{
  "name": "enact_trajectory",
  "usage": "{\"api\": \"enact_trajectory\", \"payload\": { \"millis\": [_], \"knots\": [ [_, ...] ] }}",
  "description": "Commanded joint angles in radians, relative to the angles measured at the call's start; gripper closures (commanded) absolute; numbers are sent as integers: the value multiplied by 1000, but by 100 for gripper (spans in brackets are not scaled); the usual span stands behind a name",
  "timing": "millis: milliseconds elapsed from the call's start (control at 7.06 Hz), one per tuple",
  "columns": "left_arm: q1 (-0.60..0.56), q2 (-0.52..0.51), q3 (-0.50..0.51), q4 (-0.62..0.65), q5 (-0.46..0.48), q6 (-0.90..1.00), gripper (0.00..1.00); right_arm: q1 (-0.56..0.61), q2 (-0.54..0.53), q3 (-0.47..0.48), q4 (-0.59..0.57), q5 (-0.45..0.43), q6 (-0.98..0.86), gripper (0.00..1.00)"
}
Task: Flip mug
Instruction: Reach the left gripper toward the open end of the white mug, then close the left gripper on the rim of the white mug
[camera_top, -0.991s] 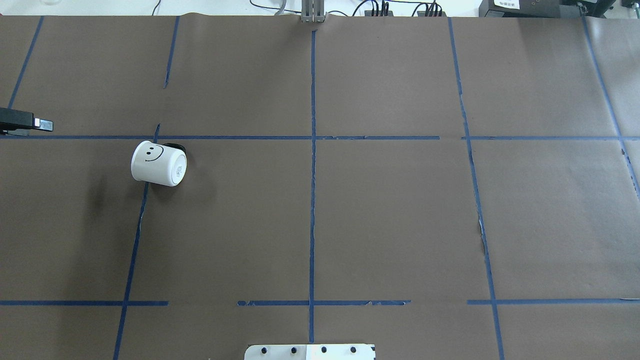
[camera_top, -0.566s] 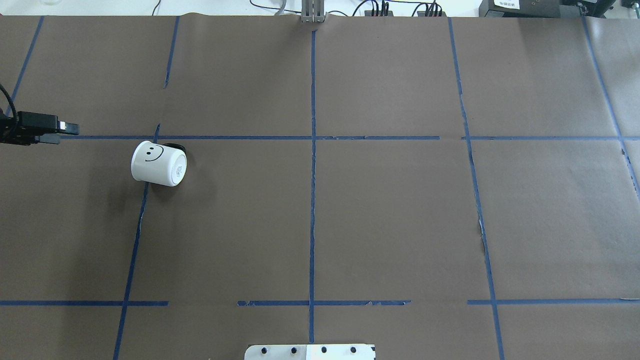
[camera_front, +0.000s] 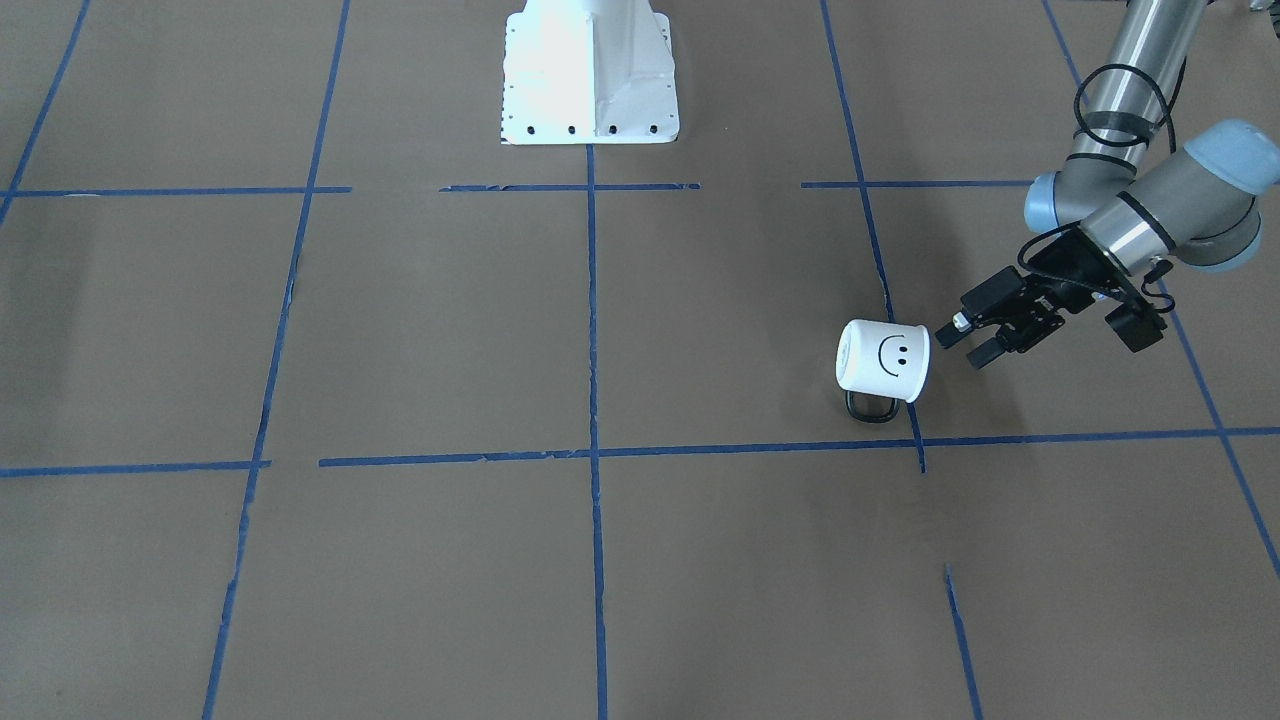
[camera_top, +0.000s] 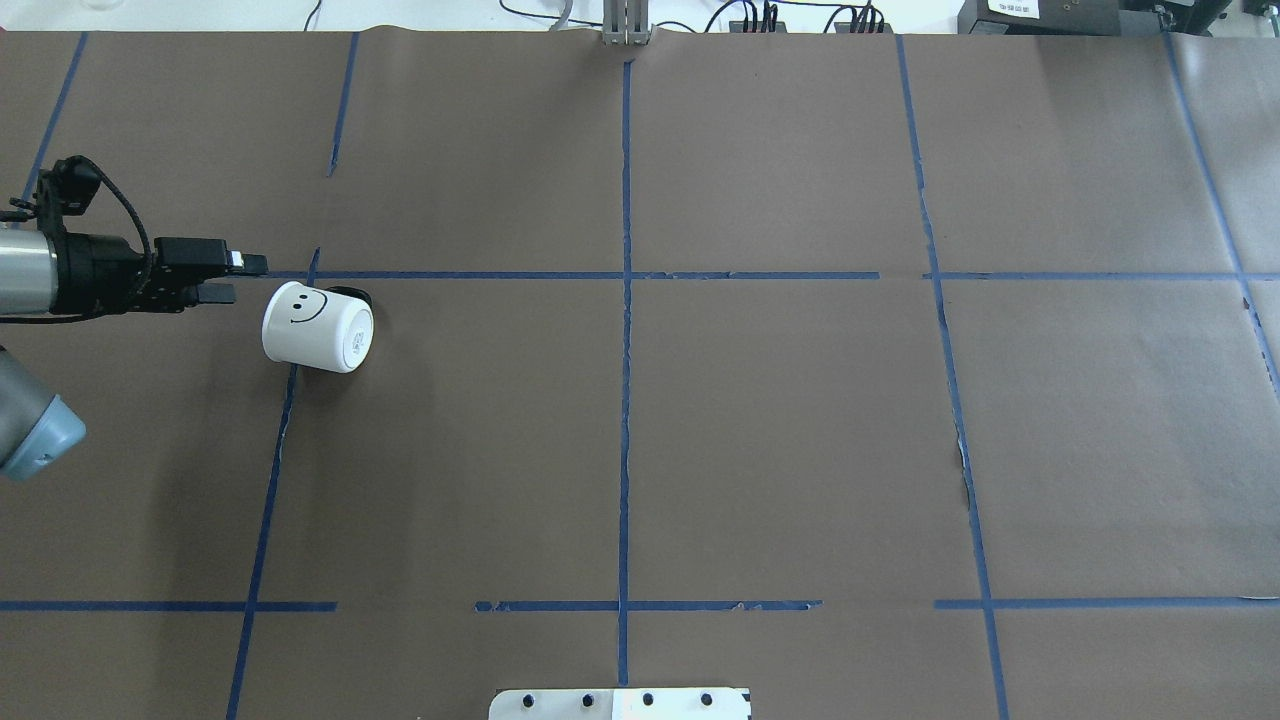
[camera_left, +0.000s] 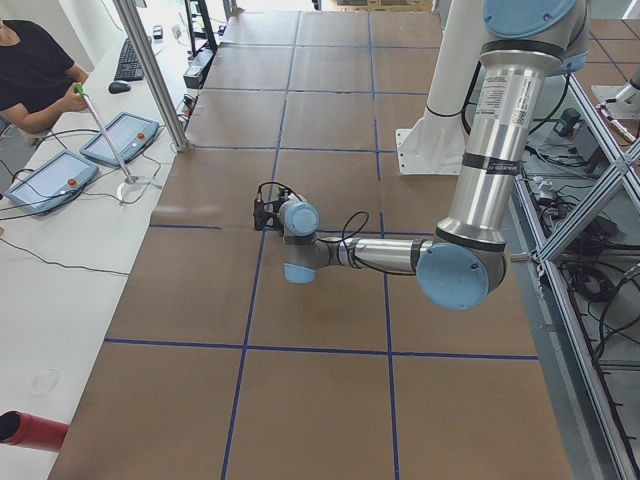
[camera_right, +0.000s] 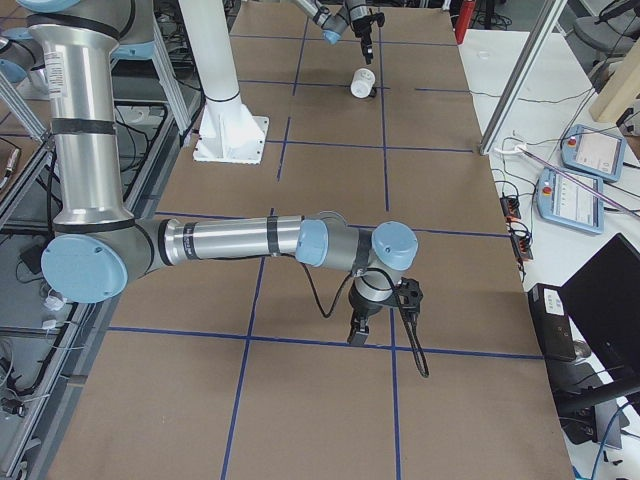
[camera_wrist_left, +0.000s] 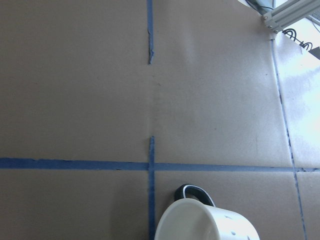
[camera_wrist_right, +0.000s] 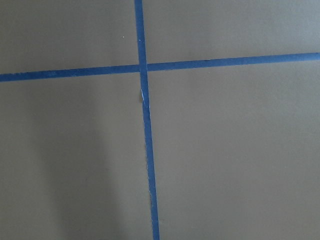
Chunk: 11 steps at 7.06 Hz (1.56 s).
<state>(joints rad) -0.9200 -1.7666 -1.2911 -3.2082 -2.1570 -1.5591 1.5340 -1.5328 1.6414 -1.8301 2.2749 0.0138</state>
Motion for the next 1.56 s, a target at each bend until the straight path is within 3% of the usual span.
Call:
{"api": "enact_trajectory", "payload": {
  "millis": [0,566,850,991,1416],
  "knots": [
    [36,-22,16,-7,14,-13,0,0,-1,0,0,0,0,0],
    [61,-42,24,-5,14,-13,0,0,-1,0,0,0,0,0],
    [67,-50,29,-4,14,-13,6,0,0,0,0,0,0,0],
    [70,-51,27,-4,14,-13,13,0,0,0,0,0,0,0],
    [72,-51,27,-4,12,-15,48,0,0,0,0,0,0,0]
  ]
}}
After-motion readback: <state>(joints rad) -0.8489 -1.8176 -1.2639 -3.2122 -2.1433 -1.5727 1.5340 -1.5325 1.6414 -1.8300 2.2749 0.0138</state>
